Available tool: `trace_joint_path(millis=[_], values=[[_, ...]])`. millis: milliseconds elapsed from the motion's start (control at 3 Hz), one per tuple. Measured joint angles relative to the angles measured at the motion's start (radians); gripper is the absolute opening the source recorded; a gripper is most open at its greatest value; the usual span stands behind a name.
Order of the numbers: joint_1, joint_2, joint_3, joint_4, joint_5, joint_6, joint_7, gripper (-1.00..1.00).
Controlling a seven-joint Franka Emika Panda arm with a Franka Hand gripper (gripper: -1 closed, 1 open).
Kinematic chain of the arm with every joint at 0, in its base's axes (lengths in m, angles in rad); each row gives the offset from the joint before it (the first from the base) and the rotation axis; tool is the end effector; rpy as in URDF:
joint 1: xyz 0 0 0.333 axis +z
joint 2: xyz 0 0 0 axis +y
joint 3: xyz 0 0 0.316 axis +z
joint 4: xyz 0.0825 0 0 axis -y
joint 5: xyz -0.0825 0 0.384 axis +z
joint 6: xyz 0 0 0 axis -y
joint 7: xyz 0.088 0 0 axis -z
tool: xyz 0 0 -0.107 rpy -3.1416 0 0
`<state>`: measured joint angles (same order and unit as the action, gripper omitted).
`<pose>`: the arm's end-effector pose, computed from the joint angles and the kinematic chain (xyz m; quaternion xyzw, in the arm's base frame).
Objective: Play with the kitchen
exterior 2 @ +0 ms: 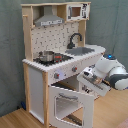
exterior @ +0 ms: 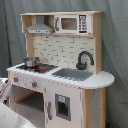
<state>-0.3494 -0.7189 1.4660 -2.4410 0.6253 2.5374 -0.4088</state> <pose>0.2221 0.4363 0.3532 0.8315 0.5098 0.2048 0.0829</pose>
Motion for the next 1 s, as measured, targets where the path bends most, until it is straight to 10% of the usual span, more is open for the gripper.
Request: trace_joint_path(millis=[333, 667, 1000], values=[[0.014, -0.010, -0.011, -0.005, 0.000, -0.009, 0.015, -1.00], [0.023, -0.019, -0.019, -0.008, 0.000, -0.017, 0.028, 1.00], [0.030, -0.050, -0.025, -0.008, 0.000, -0.040, 0.067, 1.00]])
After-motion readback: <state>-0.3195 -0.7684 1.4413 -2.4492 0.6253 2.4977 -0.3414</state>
